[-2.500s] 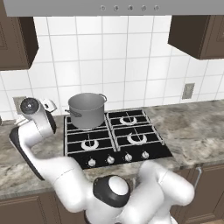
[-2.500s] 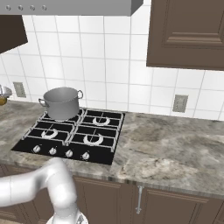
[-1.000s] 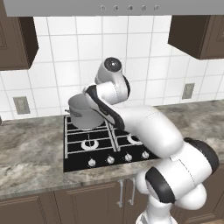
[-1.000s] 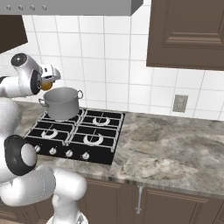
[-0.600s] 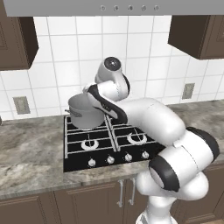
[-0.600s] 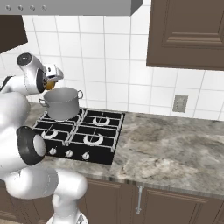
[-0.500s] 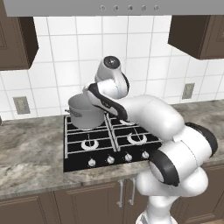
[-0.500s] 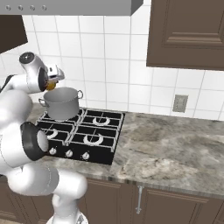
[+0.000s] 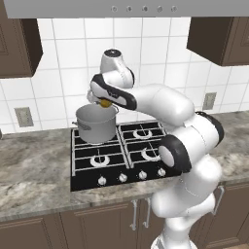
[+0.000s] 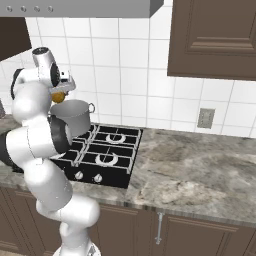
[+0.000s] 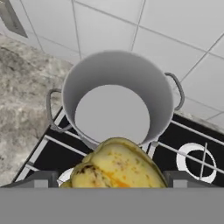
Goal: Turn on the burner for the pot on the stove. Wait thirty seconds for the pot to heat up. Then add the squash to the pot.
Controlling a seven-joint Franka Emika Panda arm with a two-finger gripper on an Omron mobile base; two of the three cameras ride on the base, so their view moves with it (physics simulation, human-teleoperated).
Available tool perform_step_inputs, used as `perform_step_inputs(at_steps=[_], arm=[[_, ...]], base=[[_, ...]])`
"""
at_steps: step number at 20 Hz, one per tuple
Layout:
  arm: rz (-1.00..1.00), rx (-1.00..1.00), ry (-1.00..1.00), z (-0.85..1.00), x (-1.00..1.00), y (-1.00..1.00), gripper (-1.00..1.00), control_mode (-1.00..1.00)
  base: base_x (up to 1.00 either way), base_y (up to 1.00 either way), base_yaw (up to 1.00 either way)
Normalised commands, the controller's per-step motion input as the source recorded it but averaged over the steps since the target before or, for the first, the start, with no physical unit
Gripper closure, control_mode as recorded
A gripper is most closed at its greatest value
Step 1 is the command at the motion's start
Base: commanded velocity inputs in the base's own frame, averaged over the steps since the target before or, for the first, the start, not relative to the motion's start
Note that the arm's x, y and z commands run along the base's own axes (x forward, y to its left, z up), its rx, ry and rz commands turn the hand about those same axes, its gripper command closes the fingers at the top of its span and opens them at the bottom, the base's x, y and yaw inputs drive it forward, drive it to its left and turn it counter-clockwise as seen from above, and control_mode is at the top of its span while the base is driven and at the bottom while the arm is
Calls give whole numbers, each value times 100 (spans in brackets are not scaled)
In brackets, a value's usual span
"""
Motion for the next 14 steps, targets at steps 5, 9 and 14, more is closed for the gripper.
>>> perform_step_inputs(at_steps=[5, 9, 14], arm=[[0, 0, 0, -3, 1, 0, 100, -100], [0, -1, 9, -45, 0, 0, 100, -100], [0, 0, 9, -41, 0, 0, 100, -100]], base=[[0, 0, 0], [0, 0, 0], [0, 0, 0]])
